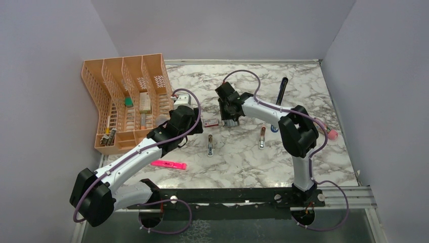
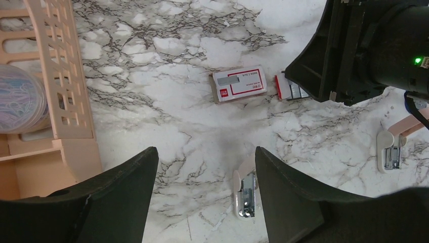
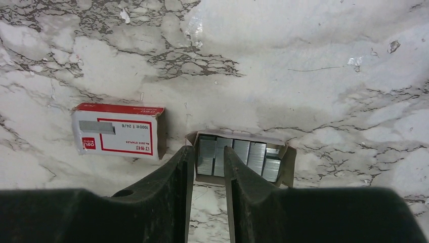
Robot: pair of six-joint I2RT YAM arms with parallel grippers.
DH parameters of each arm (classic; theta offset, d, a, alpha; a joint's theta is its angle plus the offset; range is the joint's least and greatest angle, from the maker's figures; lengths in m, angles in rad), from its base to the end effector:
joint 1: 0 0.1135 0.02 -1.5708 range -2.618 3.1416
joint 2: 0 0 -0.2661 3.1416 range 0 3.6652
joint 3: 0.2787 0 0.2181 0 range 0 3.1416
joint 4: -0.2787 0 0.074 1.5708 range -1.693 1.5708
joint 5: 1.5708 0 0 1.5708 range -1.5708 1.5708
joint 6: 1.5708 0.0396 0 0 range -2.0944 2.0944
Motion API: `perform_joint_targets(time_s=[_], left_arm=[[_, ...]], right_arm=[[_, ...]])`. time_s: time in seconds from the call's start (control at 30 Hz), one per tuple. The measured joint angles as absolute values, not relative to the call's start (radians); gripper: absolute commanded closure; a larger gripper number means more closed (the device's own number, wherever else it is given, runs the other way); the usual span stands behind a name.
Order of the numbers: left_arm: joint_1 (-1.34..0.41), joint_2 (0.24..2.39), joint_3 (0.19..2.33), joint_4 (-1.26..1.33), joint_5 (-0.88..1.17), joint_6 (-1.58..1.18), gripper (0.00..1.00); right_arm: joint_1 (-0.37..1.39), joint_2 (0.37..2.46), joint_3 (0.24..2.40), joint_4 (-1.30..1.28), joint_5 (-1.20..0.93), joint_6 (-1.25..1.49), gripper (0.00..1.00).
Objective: Load the staples into the stapler
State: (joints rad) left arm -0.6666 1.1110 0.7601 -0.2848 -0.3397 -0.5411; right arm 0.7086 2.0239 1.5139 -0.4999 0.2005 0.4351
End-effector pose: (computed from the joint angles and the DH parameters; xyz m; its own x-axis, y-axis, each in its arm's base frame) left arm 0.1724 -0.1189 0.2701 -0.5917 -0.1524 -0.7916 0.0787 0.9663 -0.2449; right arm 0.3155 0.2600 0.2072 -0.8179 -0.1570 -0.5535 -0.2344 0.9695 0.0713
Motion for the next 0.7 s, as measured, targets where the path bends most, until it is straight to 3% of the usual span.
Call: perform_joint_targets(time_s=[0.23,0.7], left_arm=[[-0.667,1.111,0.76,-0.285,-0.344,-0.541,0.29],[-0.667,1.111,0.76,-0.285,-0.345,-0.541,0.29]], right_arm=[[0.709,2.038,1.517,-0.505,0.202,0.437,0.79],[0.709,2.045,1.517,-0.518,0.217,0.445,0.76]])
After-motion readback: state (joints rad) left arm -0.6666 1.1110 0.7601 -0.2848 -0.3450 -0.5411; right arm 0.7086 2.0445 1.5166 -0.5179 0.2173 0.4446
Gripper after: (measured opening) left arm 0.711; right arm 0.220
